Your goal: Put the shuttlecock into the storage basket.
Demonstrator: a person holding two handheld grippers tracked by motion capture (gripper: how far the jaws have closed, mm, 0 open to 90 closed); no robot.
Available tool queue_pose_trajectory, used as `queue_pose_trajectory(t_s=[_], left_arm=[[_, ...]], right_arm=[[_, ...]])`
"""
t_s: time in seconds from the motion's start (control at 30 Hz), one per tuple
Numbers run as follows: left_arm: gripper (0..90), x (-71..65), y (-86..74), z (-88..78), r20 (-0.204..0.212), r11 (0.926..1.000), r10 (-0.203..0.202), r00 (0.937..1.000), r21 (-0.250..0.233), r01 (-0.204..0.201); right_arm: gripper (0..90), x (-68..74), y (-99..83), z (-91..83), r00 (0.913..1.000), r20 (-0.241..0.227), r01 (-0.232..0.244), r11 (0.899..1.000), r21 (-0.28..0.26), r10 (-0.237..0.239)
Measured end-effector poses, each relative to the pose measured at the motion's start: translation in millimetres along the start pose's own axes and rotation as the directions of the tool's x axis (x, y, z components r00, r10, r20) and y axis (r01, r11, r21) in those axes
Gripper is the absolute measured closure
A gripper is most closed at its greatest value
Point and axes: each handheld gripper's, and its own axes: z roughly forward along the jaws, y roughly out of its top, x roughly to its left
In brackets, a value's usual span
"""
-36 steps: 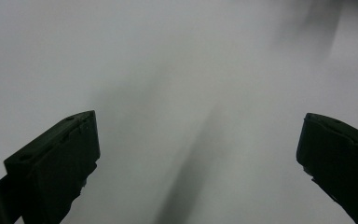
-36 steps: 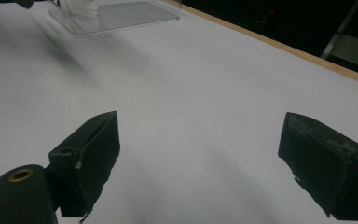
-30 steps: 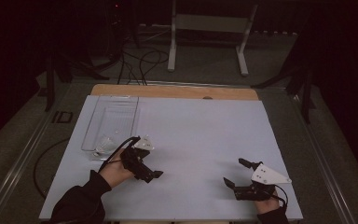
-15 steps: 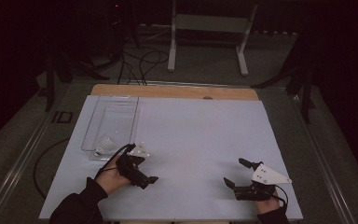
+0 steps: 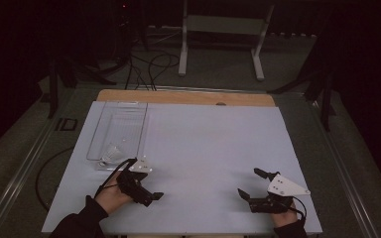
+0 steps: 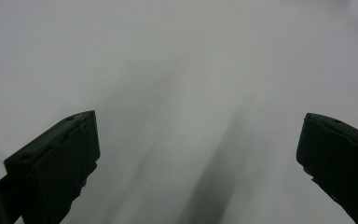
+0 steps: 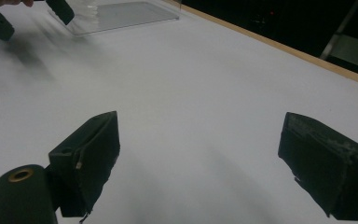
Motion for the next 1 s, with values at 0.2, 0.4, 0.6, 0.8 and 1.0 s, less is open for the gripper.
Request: queue_pose_trajectory(t_s=[0.2,0.4,0.6,0.8,1.0], left_arm=[[0.1,-3.9,-8.1,-2.2,-0.002,0.9998,-0.011,0.9999,-0.019,0.011],[0.1,-4.5,-16.5,-4.5,-0.018,0.9998,-0.014,0.9997,-0.015,0.014],[0.1,-2.5,-31.0,-6.2,-0.034,0.9987,-0.045,0.9984,-0.027,0.044],[0.1,-0.2,-41.8,-9.4,-0.06,0.9971,-0.072,0.9956,-0.03,0.071],[0.1,1.9,-51.6,-12.3,-0.088,0.9938,-0.104,0.9907,-0.049,0.1]], right_arm=[[12.6,-0.2,-0.1,-0.3,1.0,0.002,0.001,1.0,-0.002,-0.001],[12.5,0.1,0.0,-0.2,1.0,0.001,0.0,1.0,0.001,0.0],[12.5,0.6,0.0,0.2,1.0,-0.001,0.0,1.0,0.005,0.0],[12.6,0.3,0.0,0.0,1.0,0.0,-0.001,1.0,0.004,0.001],[12.5,0.6,0.1,0.3,1.0,-0.003,0.003,1.0,0.006,-0.003]])
